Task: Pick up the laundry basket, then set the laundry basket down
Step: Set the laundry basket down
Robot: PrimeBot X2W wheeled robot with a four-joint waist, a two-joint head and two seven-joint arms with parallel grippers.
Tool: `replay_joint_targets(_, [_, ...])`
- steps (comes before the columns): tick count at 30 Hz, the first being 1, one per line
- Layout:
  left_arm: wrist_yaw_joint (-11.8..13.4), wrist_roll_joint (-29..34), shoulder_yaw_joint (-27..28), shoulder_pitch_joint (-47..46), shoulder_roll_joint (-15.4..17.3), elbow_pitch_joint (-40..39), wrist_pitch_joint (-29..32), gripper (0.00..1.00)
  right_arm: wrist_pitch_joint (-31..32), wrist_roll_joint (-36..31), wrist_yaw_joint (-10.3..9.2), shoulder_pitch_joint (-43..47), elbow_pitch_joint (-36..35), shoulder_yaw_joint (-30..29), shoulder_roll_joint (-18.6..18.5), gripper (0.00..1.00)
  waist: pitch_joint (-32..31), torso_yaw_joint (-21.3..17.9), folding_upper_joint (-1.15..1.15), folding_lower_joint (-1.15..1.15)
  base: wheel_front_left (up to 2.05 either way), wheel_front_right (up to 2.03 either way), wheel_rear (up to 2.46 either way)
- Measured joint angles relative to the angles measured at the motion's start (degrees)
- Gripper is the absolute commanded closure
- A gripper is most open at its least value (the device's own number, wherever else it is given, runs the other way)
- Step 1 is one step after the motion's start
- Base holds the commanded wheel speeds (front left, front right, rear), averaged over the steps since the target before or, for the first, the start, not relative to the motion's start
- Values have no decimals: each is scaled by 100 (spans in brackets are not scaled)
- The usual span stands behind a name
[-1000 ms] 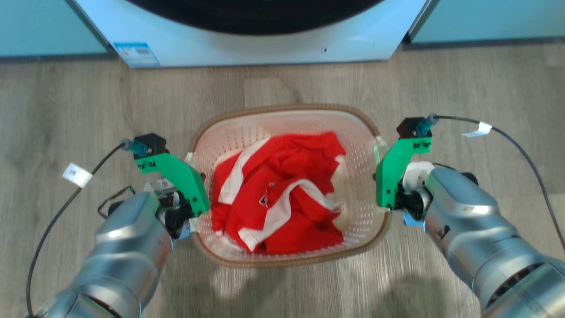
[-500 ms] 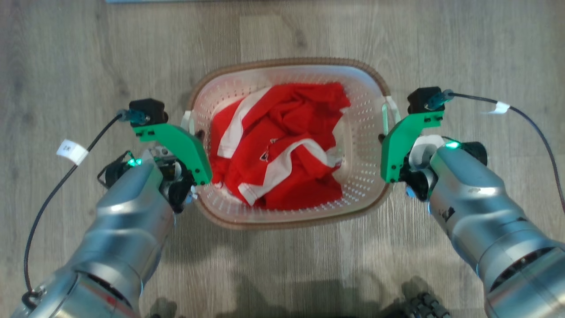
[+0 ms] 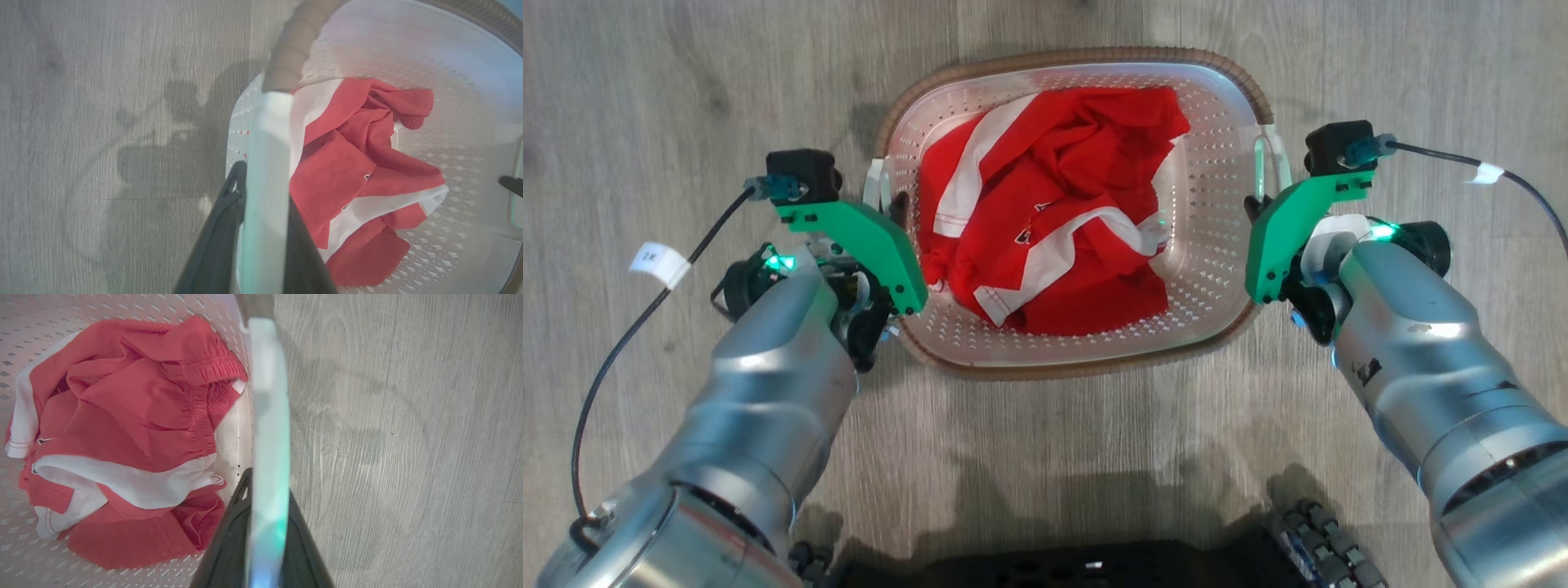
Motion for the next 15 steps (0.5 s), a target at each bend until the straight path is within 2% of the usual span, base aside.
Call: replay_joint_targets(15, [3, -110, -177, -219, -22, -93, 178, 100, 380, -843, 41, -133, -16, -984, 1, 100, 590, -12, 1, 0, 0, 0, 0])
